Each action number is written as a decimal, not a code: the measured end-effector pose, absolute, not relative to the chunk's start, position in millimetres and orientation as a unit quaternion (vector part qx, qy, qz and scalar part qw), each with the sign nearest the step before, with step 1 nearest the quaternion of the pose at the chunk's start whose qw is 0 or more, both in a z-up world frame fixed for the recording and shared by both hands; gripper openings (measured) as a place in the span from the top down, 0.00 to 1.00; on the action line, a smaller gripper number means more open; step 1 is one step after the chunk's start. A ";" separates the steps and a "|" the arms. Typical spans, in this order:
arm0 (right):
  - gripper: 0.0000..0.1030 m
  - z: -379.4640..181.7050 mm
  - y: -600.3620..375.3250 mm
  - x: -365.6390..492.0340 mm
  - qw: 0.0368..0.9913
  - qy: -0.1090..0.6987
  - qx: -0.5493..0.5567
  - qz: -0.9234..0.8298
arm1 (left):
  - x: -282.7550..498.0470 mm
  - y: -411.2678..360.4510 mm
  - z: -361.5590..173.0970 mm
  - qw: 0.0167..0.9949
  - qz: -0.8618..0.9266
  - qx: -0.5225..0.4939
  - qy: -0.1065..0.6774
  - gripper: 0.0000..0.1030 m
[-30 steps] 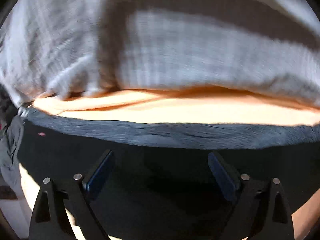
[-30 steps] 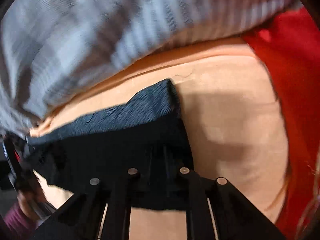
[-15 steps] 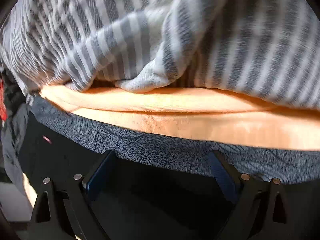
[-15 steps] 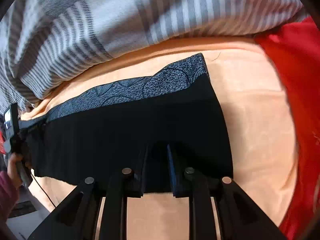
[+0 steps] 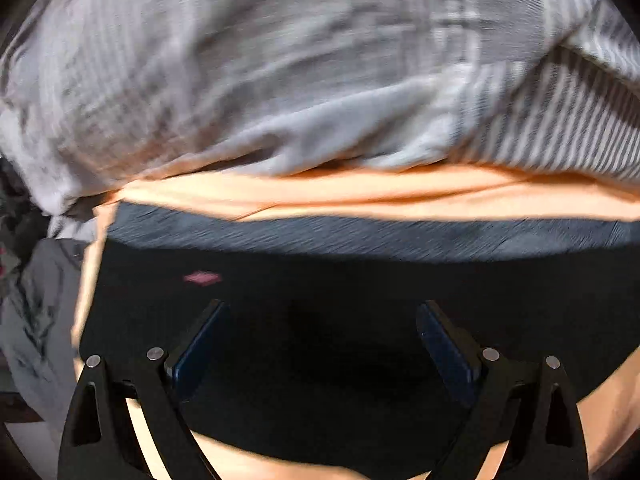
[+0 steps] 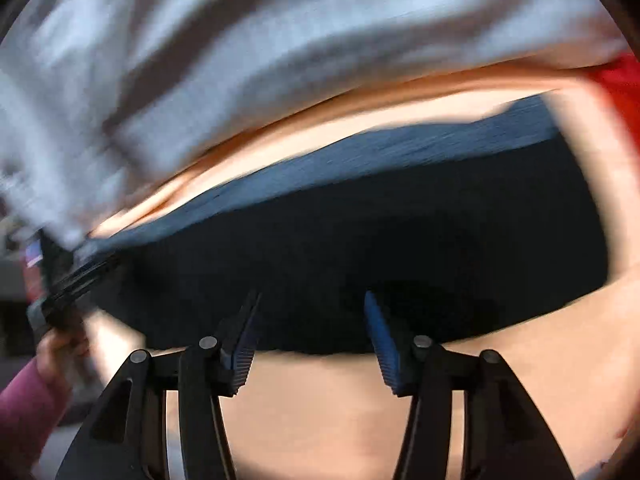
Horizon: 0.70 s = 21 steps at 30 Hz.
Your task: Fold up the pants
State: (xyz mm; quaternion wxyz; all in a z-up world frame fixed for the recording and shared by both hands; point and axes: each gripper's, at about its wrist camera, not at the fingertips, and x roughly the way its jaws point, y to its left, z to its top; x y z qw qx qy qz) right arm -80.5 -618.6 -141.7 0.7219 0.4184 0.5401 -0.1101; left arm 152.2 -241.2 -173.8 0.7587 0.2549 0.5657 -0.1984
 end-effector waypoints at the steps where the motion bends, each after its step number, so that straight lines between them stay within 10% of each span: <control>1: 0.46 -143.0 -592.5 -71.2 0.717 0.533 0.443 -0.070 | 157.0 -225.8 -173.8 0.759 -0.193 0.260 0.565 0.08; 21: 0.55 -232.1 -373.0 51.6 0.675 0.485 0.554 0.054 | 186.9 -117.9 -217.8 0.767 -0.166 0.222 0.579 0.00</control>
